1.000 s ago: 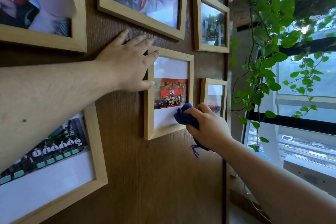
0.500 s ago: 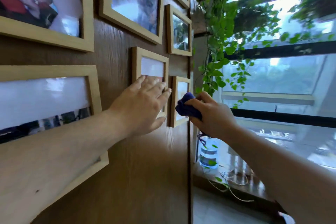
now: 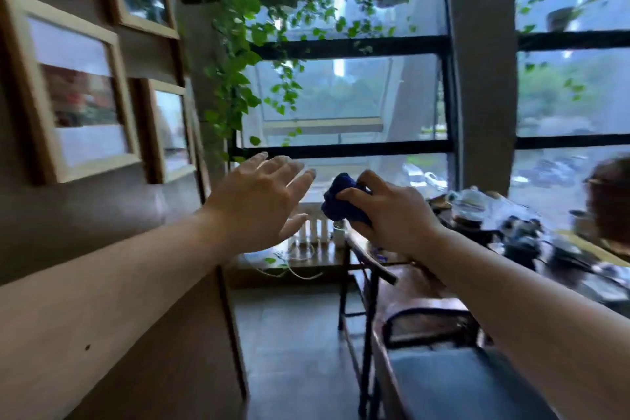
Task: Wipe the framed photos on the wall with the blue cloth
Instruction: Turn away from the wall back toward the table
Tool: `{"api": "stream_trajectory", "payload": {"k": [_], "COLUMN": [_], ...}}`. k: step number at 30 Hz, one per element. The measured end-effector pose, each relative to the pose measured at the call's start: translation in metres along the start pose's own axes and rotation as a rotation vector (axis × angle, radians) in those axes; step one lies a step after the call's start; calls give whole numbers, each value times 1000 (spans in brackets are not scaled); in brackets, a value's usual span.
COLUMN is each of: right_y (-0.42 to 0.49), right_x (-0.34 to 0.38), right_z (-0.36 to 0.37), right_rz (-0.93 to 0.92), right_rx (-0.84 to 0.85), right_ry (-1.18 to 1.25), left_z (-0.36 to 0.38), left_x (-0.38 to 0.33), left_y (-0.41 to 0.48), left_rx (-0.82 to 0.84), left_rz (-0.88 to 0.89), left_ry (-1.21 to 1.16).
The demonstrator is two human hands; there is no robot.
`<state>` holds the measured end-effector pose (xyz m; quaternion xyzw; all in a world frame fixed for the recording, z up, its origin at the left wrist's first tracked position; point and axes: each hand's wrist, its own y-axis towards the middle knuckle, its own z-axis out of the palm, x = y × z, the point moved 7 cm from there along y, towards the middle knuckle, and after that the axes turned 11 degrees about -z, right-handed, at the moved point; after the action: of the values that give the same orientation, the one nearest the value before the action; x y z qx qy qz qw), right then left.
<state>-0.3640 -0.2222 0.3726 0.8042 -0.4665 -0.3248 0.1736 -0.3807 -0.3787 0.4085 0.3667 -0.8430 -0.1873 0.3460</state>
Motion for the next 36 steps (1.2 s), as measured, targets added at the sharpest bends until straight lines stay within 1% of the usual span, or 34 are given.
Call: {"api": "stream_trajectory", "payload": {"k": [2, 8, 12, 16, 17, 22, 27, 29, 33, 36], "right_y": [-42, -169, -255, -357, -373, -511, -642, -678, -747, -795], "right_x": [-12, -35, -45, -58, -59, -60, -47, -41, -33, -34], "right_z": [-2, -3, -6, -15, -17, -37, -51, -54, -72, -83], "right_rz": [63, 256, 359, 509, 533, 750, 958, 1002, 1114, 1194], "right_rx": [51, 131, 181, 222, 230, 295, 412, 459, 467, 507], "right_ry": [-2, -6, -18, -27, -34, -56, -43, -46, -52, -94], "left_z": [5, 22, 38, 45, 45, 37, 34, 34, 37, 43], "left_x": [-37, -152, -236, -336, -349, -472, -579, -605, -658, -691], "left_y": [7, 17, 21, 20, 19, 0, -33, -43, -65, -77], "left_rx": [-11, -5, 46, 128, 139, 194, 285, 306, 351, 404], "left_rz": [51, 190, 302, 426, 436, 570, 690, 717, 797, 827], "left_ry": [-86, -328, -402, -484, -494, -568, -613, -617, -636, -657]}}
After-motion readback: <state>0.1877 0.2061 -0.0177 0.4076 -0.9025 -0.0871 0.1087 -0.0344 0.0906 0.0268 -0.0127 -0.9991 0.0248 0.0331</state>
